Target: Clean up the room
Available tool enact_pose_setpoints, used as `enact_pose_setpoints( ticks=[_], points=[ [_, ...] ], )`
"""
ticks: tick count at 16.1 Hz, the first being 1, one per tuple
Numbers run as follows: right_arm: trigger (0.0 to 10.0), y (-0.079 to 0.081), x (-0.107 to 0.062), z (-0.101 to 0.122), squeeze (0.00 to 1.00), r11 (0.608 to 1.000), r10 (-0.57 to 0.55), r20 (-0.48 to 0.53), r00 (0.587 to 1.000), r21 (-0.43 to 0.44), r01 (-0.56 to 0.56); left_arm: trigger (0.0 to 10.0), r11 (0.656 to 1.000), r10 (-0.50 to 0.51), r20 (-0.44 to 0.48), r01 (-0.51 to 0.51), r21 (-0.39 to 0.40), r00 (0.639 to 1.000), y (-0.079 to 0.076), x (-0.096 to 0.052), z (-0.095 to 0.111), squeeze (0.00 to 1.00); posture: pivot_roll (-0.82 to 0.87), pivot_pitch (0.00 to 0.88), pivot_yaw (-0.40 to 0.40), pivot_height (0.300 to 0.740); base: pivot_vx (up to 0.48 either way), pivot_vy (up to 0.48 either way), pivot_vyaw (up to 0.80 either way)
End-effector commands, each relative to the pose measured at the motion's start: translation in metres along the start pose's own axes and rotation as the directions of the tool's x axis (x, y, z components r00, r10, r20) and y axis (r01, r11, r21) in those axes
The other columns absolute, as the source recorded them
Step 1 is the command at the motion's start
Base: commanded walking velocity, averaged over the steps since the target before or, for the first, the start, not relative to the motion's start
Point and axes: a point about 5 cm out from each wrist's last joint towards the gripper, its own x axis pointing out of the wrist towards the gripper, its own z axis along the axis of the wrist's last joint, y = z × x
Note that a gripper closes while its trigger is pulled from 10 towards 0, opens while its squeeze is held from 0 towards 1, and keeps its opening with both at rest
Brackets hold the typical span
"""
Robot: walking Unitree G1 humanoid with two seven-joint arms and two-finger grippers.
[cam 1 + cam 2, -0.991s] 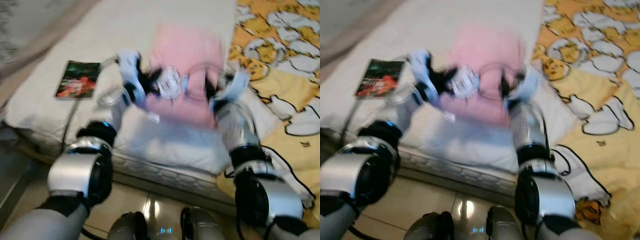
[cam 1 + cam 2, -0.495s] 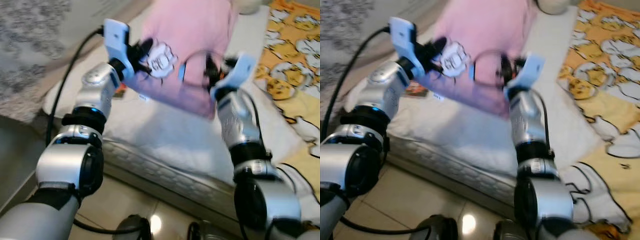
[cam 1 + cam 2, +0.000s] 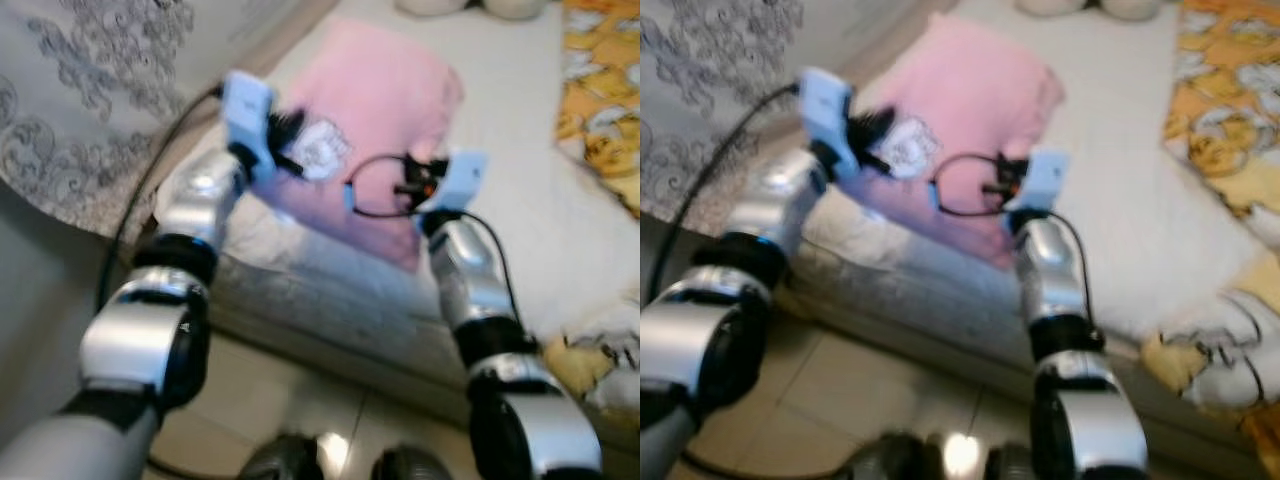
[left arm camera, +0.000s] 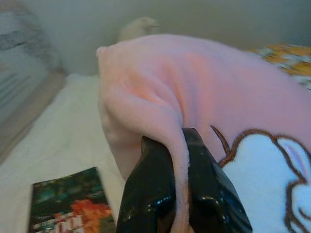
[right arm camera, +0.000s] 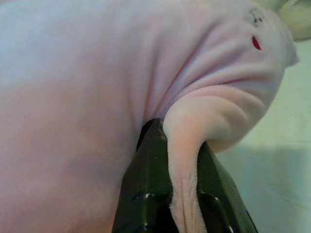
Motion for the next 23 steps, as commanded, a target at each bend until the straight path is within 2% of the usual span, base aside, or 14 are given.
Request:
enact_pose_setpoints(
  ticks=[1,4,6,7,8,9,23],
  points=[
    [10.0,0.008,0.001,0.009,0.0,1.0,0.025,0.054,0.998,-0.02,-0.024,10.0,0.998,0.001,0.023,-0.002,0.056,1.0,0.002,0.002,0.009,0.0,-0.17,0.0,0.078,0.74,0.0,0.48,0.0],
    [10.0,0.011,-0.001,0.005,0.0,0.999,0.029,0.046,0.999,-0.03,-0.028,10.0,0.997,0.016,-0.014,-0.015,0.076,1.0,0.0,0.003,0.004,0.0,-0.18,0.0,0.078,0.74,0.0,0.48,0.0],
    [10.0,0.012,-0.003,0.002,0.0,0.999,0.031,0.04,0.999,-0.04,-0.03,10.0,0.992,0.047,-0.032,-0.043,0.119,0.998,0.0,0.002,-0.002,0.0,-0.18,0.0,0.083,0.74,0.0,0.24,0.0],
    [10.0,0.012,-0.004,0.0,0.0,0.999,0.031,0.036,0.999,-0.044,-0.03,10.0,0.996,0.038,-0.036,-0.035,0.078,0.999,-0.001,0.001,-0.005,0.0,-0.19,0.0,0.083,0.74,0.0,0.0,0.0],
    [10.0,0.012,-0.006,-0.003,0.0,0.998,0.031,0.028,0.999,-0.046,-0.03,10.0,0.998,0.042,-0.032,-0.04,0.054,0.999,0.0,0.0,-0.006,0.0,-0.19,0.0,0.083,0.74,0.36,0.0,0.0],
    [10.0,0.013,-0.008,-0.006,0.0,0.998,0.033,0.02,0.999,-0.049,-0.032,10.0,0.995,0.053,-0.037,-0.05,0.083,0.998,0.0,0.0,-0.007,0.0,-0.19,0.0,0.082,0.74,0.465,0.0,0.0],
    [10.0,0.025,-0.009,-0.018,0.0,0.993,0.098,-0.047,0.994,-0.061,-0.101,10.0,0.977,0.212,-0.063,-0.209,0.048,0.975,0.015,-0.007,-0.015,0.0,-0.16,0.0,0.044,0.74,0.479,0.0,0.0]
  ],
)
